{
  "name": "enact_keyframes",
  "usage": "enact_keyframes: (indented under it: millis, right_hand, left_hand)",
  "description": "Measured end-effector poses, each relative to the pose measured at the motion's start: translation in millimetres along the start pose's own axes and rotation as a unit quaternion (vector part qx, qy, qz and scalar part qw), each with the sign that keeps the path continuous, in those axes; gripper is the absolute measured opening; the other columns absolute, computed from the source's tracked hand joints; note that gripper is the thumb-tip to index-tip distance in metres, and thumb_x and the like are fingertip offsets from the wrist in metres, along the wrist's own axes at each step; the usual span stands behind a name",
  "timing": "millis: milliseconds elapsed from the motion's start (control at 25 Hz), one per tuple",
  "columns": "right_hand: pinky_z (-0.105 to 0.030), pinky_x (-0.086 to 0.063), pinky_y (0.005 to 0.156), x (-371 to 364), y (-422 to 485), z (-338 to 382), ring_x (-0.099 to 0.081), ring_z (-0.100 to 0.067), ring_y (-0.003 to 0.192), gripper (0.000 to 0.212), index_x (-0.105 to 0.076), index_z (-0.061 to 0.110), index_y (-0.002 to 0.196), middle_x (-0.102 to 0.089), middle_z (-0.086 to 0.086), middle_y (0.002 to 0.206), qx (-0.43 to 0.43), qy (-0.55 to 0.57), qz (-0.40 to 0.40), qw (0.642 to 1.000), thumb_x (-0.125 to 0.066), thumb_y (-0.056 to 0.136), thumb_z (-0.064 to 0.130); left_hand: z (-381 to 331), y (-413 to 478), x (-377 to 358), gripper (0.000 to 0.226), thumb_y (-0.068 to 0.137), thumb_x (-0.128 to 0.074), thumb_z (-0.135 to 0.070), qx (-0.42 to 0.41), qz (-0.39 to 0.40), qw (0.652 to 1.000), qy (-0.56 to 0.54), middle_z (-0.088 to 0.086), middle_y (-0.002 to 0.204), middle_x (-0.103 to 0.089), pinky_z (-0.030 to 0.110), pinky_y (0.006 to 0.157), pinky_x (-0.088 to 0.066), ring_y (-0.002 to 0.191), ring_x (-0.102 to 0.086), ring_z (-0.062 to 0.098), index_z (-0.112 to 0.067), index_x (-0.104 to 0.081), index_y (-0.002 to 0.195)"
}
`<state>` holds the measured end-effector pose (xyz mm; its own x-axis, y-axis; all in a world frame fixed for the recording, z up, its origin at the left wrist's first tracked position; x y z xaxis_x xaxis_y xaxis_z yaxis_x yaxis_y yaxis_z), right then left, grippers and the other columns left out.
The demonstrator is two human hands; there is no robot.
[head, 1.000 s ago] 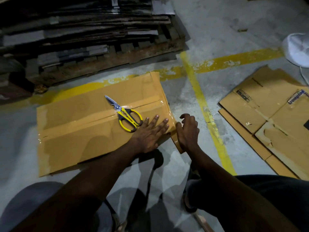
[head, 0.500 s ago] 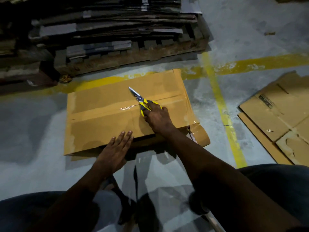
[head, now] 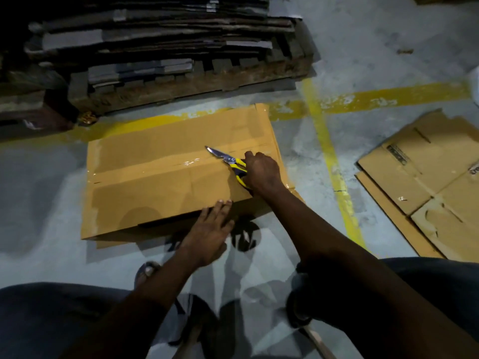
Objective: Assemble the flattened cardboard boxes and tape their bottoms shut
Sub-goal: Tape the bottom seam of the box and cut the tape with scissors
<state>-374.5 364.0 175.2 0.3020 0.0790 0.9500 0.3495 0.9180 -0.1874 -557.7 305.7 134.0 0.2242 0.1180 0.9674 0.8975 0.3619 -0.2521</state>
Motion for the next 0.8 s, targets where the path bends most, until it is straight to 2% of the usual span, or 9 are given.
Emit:
enact_keyframes:
  millis: [80, 160, 280, 320, 360, 440, 520, 680, 800]
  right_hand:
    - [-0.041, -0.047, 0.080, 13, -4, -39, -0.058, -0.039, 0.105, 0.046, -0.055, 0.008, 0.121, -0.062, -0.018, 0.112, 0.001, -0.012, -0.006, 1.000, -0.062, 0.087, 0.038]
    - [-0.043, -0.047, 0.079, 25, -9, -81, -0.058, -0.040, 0.102, 0.051, -0.059, 0.010, 0.122, -0.062, -0.019, 0.111, 0.008, -0.006, -0.014, 1.000, -0.063, 0.085, 0.044]
    - [-0.042, -0.047, 0.081, 43, -16, -121, -0.061, -0.039, 0.101, 0.068, -0.062, 0.019, 0.126, -0.064, -0.014, 0.111, 0.029, 0.059, -0.013, 0.998, -0.049, 0.071, 0.058]
    - [-0.042, -0.047, 0.082, 46, -17, -130, -0.062, -0.037, 0.102, 0.074, -0.063, 0.023, 0.127, -0.066, -0.011, 0.111, 0.040, 0.083, -0.020, 0.995, -0.041, 0.066, 0.060]
    - [-0.042, -0.046, 0.085, 50, -16, -124, -0.062, -0.034, 0.104, 0.076, -0.062, 0.027, 0.129, -0.068, -0.007, 0.113, 0.058, 0.095, -0.033, 0.993, -0.038, 0.065, 0.061]
    - [-0.042, -0.041, 0.090, 45, -14, -110, -0.059, -0.030, 0.114, 0.066, -0.054, 0.032, 0.138, -0.066, -0.004, 0.124, 0.098, 0.072, -0.016, 0.992, -0.051, 0.077, 0.056]
    - [-0.040, -0.035, 0.088, 24, -11, -87, -0.054, -0.030, 0.118, 0.060, -0.046, 0.034, 0.144, -0.064, -0.006, 0.126, 0.144, 0.033, 0.006, 0.989, -0.061, 0.086, 0.042]
    - [-0.043, -0.033, 0.092, -5, -9, -70, -0.052, -0.029, 0.119, 0.055, -0.047, 0.037, 0.139, -0.064, -0.005, 0.126, 0.130, 0.017, 0.018, 0.991, -0.060, 0.085, 0.032]
    - [-0.044, -0.032, 0.097, -3, -5, -70, -0.052, -0.027, 0.121, 0.055, -0.049, 0.035, 0.136, -0.064, 0.000, 0.125, 0.118, 0.005, 0.020, 0.993, -0.066, 0.085, 0.032]
  left_hand:
    - [-44, 23, 9, 0.058, 0.073, -0.054, -0.031, 0.006, -0.048, 0.994, -0.102, 0.018, 0.142, -0.047, 0.051, 0.102, -0.043, 0.133, -0.043, 0.037, -0.015, -0.059, 0.129]
    - [-67, 43, 6, 0.052, 0.086, -0.056, -0.020, 0.112, -0.037, 0.942, -0.315, 0.011, 0.144, -0.046, 0.035, 0.109, -0.037, 0.134, -0.043, 0.028, -0.014, -0.051, 0.137]
    - [-89, 69, -16, 0.056, 0.090, -0.063, -0.016, 0.305, 0.014, 0.717, -0.627, 0.003, 0.139, -0.051, 0.028, 0.098, -0.042, 0.123, -0.051, 0.020, -0.017, -0.043, 0.143]
    - [-99, 81, -23, 0.058, 0.089, -0.065, -0.020, 0.336, 0.013, 0.662, -0.670, 0.001, 0.138, -0.052, 0.029, 0.096, -0.043, 0.122, -0.052, 0.019, -0.020, -0.042, 0.143]
    - [-100, 86, -26, 0.060, 0.087, -0.068, -0.027, 0.351, 0.009, 0.638, -0.685, -0.002, 0.137, -0.053, 0.032, 0.096, -0.044, 0.121, -0.052, 0.018, -0.023, -0.044, 0.142]
    - [-113, 98, -29, 0.061, 0.080, -0.074, -0.038, 0.368, 0.013, 0.621, -0.692, -0.003, 0.129, -0.059, 0.039, 0.098, -0.046, 0.115, -0.055, 0.017, -0.023, -0.051, 0.134]
    - [-121, 103, -31, 0.051, 0.080, -0.075, -0.034, 0.381, -0.011, 0.610, -0.695, 0.004, 0.116, -0.066, 0.041, 0.096, -0.050, 0.107, -0.062, 0.021, -0.013, -0.058, 0.122]
    - [-120, 109, -18, 0.027, 0.087, -0.065, -0.016, 0.375, -0.066, 0.666, -0.641, 0.011, 0.112, -0.067, 0.041, 0.093, -0.050, 0.107, -0.062, 0.027, -0.008, -0.062, 0.113]
    - [-117, 106, -15, 0.027, 0.090, -0.061, -0.024, 0.393, -0.042, 0.720, -0.570, 0.014, 0.113, -0.067, 0.037, 0.092, -0.047, 0.109, -0.059, 0.029, -0.008, -0.064, 0.112]
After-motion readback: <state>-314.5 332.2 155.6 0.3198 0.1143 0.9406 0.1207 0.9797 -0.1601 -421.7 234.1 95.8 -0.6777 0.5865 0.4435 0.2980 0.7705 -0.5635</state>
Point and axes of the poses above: each hand's wrist, its own y-axis towards the middle knuckle, its own x-axis out of the back of the hand, z = x × y, the point moved 7 cm from there along y, towards the middle knuckle
